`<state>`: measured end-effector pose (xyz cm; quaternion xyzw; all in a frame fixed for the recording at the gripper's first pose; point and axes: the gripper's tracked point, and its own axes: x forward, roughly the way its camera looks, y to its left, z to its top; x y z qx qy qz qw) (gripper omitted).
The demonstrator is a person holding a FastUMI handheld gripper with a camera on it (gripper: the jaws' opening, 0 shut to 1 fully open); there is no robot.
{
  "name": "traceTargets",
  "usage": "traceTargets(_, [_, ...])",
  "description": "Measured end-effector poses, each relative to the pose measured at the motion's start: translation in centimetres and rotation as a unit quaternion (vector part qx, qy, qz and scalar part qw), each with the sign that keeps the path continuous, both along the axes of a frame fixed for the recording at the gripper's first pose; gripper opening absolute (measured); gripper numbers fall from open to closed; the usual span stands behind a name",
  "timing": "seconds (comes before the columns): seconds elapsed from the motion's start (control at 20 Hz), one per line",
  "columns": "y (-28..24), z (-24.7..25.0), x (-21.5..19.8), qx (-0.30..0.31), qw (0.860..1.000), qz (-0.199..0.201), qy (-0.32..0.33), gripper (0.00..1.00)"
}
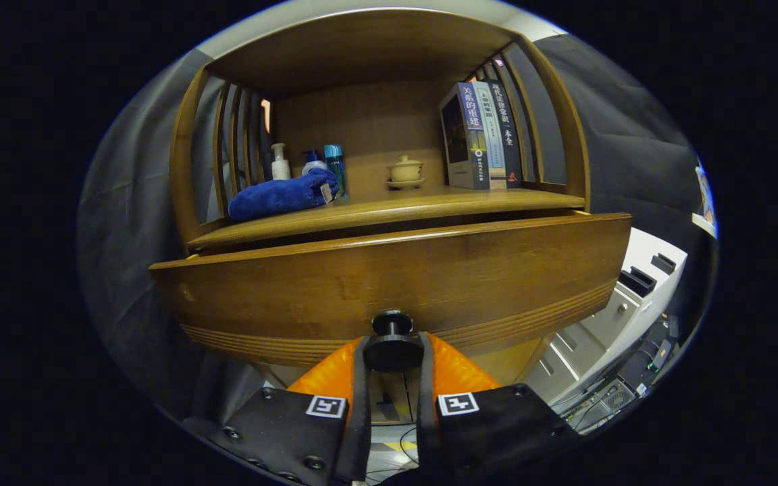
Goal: Pull open the drawer, take out the items inside it, and place them on the countertop above the cabinet.
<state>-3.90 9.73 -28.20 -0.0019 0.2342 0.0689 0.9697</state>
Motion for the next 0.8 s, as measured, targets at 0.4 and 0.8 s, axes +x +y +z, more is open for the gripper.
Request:
traceTargets(0.4, [-1.2,0.9,-6.9,0.012,1.0,-0.004,0.018,0.36])
traceTargets(0.8, [-2.2,0.6,-12.3,0.003,0.999,-0.007,0.054,0.36])
